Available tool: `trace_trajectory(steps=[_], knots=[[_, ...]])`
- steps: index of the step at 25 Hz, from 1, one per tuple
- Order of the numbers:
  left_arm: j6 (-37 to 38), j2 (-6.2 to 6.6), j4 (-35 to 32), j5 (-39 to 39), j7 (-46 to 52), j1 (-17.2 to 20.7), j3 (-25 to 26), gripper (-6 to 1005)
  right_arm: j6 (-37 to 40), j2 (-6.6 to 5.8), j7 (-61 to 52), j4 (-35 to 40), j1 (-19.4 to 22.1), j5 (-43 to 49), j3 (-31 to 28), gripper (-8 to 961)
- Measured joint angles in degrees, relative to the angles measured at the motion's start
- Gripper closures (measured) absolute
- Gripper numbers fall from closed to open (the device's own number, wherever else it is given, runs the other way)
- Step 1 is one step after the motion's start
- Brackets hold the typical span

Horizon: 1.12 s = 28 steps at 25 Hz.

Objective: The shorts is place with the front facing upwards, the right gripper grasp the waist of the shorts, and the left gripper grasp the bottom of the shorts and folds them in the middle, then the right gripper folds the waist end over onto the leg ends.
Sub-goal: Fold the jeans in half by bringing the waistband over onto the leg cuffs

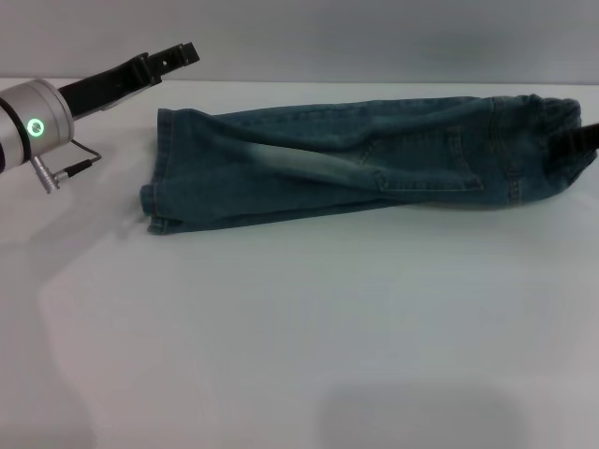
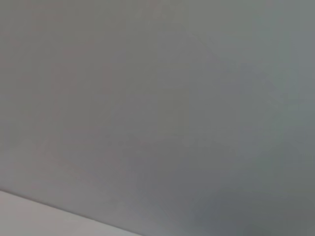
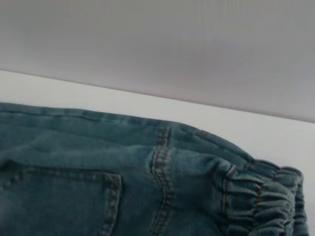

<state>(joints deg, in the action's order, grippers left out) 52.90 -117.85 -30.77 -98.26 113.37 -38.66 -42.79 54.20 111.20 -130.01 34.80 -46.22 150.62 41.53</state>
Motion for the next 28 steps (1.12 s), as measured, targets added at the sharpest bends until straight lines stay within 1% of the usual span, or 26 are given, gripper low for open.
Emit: trace_trajectory(steps=[8,13,16,21,24,28], knots=[[-0.21,0.0,1.65,0.0,-4.77,0.11,-0.05,167,11.82,-0.04,-1.98,9.41,0.16,-0.15,-0.41,893],[-0.1,-0.16,2.14,0.0,-8.29,0.19,-0.57,167,20.35,-0.18,-3.24,15.65,-0.31,0.08,-0.43,894],[-0.06,-0.31,3.11,0.0,-11.55,-0.11,-1.25,167,25.74,-0.31,-3.44,17.85,-1.35,0.16,-0.32,895],[-0.76,-0.81,4.02,0.22,-15.97,-1.04,-4.07,167,33.56,-0.45,-4.05,20.04,-3.77,0.47,0.85,896],[-0.84,-0.86,5.73,2.09,-18.91,-2.04,-5.13,167,37.61,-0.24,-4.11,22.1,-4.87,0.37,1.62,896],[-0.8,-0.84,6.22,6.61,-22.25,-2.59,-9.6,168,41.8,0.0,-4.18,24.38,-6.46,0.0,2.28,897]])
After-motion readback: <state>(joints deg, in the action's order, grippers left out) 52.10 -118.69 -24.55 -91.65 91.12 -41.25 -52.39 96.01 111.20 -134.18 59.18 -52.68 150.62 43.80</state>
